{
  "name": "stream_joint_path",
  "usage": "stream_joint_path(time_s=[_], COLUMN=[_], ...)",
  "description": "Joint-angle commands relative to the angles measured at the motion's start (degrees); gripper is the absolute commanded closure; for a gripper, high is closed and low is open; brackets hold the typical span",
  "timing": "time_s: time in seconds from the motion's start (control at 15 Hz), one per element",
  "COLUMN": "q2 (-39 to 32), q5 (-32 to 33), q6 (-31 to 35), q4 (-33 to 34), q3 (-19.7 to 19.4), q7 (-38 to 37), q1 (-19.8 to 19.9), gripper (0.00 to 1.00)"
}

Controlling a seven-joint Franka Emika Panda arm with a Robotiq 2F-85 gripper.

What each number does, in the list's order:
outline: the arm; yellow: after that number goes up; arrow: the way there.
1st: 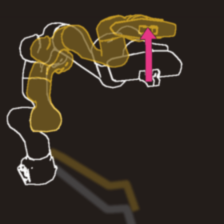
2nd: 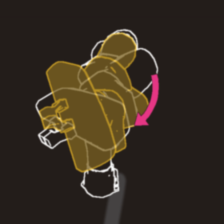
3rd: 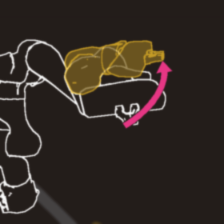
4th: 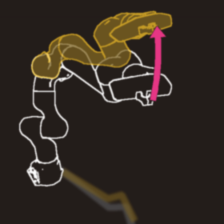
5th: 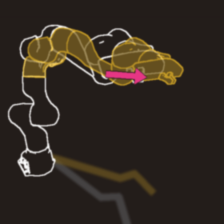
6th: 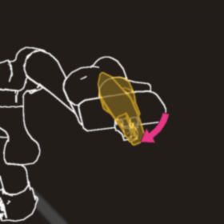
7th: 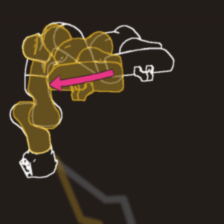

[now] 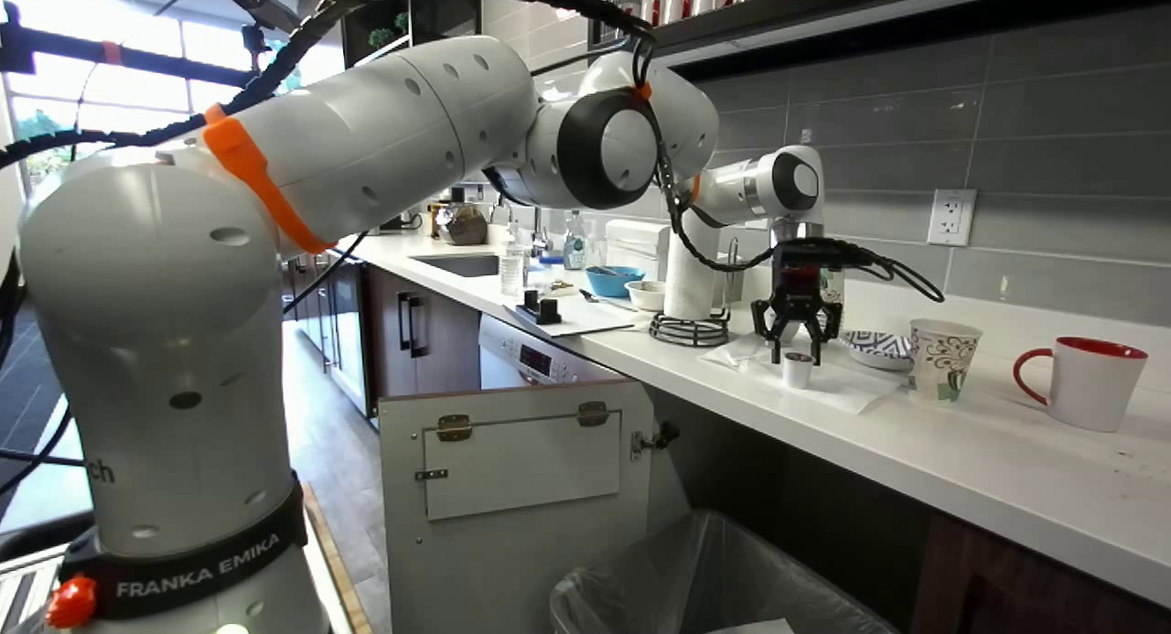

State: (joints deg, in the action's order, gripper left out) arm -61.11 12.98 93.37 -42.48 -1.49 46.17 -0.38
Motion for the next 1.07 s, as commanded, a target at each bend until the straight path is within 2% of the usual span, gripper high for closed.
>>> stream_joint_path(time_s=[0.0, 0.07, 0.67, 0.8, 1.0], q2=[-0.8, -0.8, -0.7, -1.0, -1.3], q5=[0.7, 0.7, 0.5, 0.4, 0.3], q6=[-2.8, -3.0, -3.9, -4.1, -5.1], q4=[1.4, 1.5, 1.1, 1.4, 1.5], q3=[-0.9, -1.1, -1.7, -1.7, -1.7], q7=[-0.2, -0.2, -0.2, -0.2, -0.2], q1=[-0.4, -0.4, -0.3, -0.3, -0.3], gripper=[0.46, 0.42, 0.4, 0.41, 0.48])
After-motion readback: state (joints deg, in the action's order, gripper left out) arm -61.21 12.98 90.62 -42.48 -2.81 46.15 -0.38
